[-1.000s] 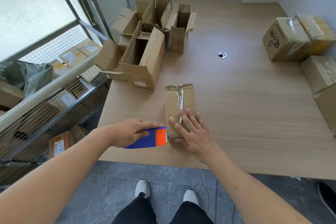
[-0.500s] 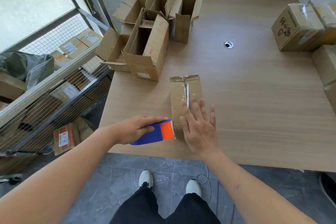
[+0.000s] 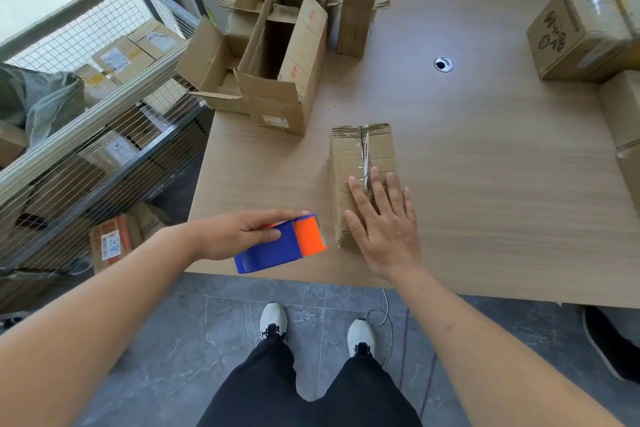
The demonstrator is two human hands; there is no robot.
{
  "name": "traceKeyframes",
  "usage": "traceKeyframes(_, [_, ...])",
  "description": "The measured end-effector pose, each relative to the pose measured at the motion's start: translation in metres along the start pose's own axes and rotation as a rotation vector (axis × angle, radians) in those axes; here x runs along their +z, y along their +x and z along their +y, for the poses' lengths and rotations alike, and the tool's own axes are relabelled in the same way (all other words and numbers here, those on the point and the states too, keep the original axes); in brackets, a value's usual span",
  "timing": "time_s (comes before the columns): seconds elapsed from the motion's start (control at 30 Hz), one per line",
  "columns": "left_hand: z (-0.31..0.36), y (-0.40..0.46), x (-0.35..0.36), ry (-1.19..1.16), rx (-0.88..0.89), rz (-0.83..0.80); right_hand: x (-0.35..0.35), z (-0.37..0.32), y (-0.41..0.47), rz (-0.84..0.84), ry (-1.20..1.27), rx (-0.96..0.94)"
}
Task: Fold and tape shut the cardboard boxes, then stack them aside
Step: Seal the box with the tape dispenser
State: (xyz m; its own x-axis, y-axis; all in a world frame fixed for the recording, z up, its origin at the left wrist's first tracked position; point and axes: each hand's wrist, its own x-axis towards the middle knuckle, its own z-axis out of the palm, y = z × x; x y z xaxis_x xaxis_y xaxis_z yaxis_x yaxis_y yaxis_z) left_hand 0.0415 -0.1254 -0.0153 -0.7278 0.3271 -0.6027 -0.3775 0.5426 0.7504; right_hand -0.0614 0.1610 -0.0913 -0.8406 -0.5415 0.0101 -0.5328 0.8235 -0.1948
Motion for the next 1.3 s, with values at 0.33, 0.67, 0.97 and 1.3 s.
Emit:
traceKeyframes(0.33, [-0.003, 0.017, 0.008, 0.255, -0.059, 0.041, -0.012, -0.004, -0.002, -0.088, 0.022, -0.002])
traceKeyframes(0.67, [-0.007, 0.042, 0.019, 0.288, -0.134, 0.124, -0.018, -0.009, -0.001, -0.146, 0.018, 0.034])
traceKeyframes(0.97, [0.014, 0.023, 0.001, 0.152, -0.047, 0.193, -0.028, -0.048, 0.012, -0.173, -0.051, 0.168])
traceKeyframes(1.3, [0.045, -0.010, -0.030, 0.086, 0.029, 0.258, -0.059, -0.001, 0.004, -0.208, -0.090, -0.100])
